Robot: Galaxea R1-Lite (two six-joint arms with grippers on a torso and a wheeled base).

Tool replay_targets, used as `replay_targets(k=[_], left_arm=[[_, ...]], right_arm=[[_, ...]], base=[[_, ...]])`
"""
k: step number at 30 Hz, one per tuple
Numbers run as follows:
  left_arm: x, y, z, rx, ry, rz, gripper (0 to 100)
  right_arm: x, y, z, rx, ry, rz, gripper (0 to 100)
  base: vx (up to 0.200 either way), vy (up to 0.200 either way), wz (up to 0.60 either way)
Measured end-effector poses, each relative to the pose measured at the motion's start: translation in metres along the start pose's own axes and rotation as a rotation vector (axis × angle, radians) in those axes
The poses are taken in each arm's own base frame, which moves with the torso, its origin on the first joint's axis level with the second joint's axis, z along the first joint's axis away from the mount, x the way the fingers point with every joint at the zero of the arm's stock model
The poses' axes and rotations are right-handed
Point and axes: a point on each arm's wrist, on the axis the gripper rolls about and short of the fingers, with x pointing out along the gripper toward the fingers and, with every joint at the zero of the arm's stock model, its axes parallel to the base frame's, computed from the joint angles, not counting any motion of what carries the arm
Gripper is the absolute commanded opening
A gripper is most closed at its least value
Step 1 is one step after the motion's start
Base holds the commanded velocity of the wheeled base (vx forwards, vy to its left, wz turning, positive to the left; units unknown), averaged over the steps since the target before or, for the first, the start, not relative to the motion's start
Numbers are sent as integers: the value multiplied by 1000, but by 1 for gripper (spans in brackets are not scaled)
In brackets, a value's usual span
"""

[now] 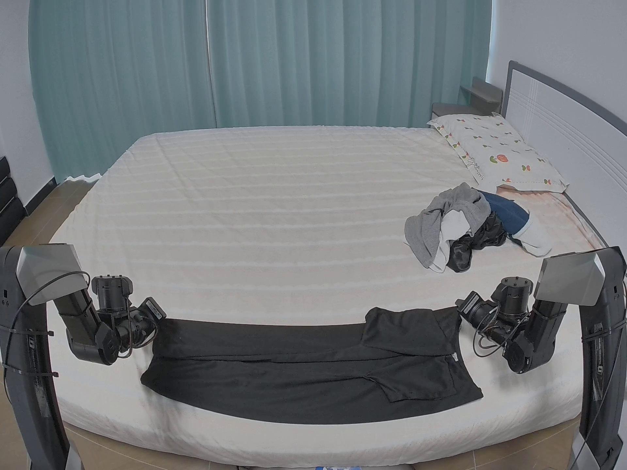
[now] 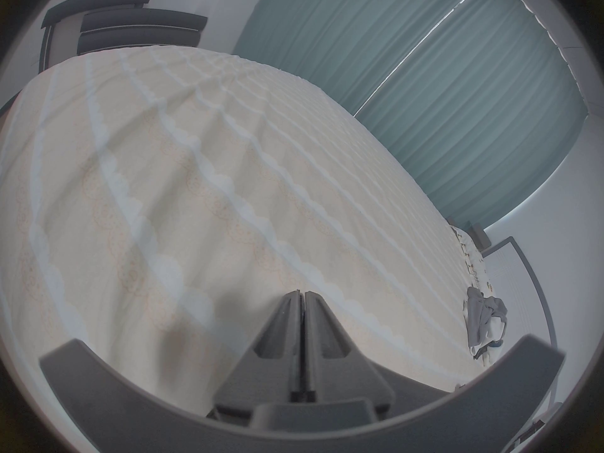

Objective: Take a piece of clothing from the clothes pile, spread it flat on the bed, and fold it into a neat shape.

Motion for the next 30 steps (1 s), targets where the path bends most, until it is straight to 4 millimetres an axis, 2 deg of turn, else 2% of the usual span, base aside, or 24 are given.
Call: replay_targets(k=[8,16,22,30], left_arm=[[2,1,-1,0,3,1,100],[1,1,0,-83,7,-6,100],[-1,0,3,-117,9,-21,100],[-3,0,3,-119,9,-23,100]], right_arm=[[-1,2,0,-5,0,10,100],[-20,16,14,-60,40,87,100],[-36,28,-1,-164,194,209,100],[-33,27,-18,-256,274,216,100]], base=[[0,0,0],[0,0,0],[0,0,0],[0,0,0]])
